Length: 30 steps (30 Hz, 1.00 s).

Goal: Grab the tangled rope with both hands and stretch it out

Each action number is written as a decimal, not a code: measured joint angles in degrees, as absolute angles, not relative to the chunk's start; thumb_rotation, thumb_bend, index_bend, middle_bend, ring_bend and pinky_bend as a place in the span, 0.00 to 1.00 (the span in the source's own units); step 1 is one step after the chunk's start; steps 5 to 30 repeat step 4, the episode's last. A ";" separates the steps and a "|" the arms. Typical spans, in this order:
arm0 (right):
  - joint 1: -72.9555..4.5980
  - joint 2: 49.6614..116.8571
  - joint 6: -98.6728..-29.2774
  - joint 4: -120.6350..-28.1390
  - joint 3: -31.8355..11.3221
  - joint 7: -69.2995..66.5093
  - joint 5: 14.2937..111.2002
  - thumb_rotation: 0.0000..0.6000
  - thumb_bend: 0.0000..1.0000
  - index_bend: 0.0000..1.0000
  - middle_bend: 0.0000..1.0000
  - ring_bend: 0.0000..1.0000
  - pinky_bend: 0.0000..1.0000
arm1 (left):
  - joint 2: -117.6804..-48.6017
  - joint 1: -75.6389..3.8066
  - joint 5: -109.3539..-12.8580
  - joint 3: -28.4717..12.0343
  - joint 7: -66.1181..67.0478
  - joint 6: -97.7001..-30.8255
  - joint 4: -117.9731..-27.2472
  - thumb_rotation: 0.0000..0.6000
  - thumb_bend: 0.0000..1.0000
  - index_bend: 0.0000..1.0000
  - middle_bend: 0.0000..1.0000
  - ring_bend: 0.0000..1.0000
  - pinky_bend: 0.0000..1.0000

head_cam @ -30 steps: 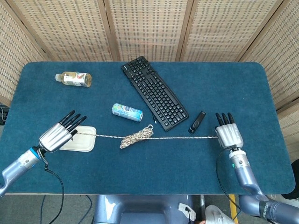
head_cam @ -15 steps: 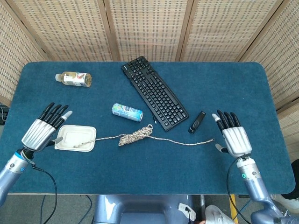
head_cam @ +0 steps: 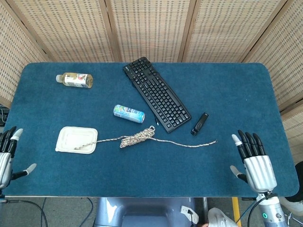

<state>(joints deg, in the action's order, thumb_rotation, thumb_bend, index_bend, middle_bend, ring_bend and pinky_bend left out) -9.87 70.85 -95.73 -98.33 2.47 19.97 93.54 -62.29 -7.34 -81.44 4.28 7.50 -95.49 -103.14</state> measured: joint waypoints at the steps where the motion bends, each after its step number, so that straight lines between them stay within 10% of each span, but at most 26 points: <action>1: -9.51 70.66 -95.89 -98.55 2.52 20.29 93.86 1.00 0.00 0.00 0.00 0.00 0.00 | -61.72 -6.48 -81.40 4.47 7.48 -95.97 -103.71 1.00 0.00 0.00 0.00 0.00 0.00; 30: -8.90 69.93 -95.82 -99.28 2.32 20.93 94.14 1.00 0.00 0.00 0.00 0.00 0.00 | -61.14 -5.59 -81.83 4.45 7.09 -96.21 -104.09 1.00 0.00 0.00 0.00 0.00 0.00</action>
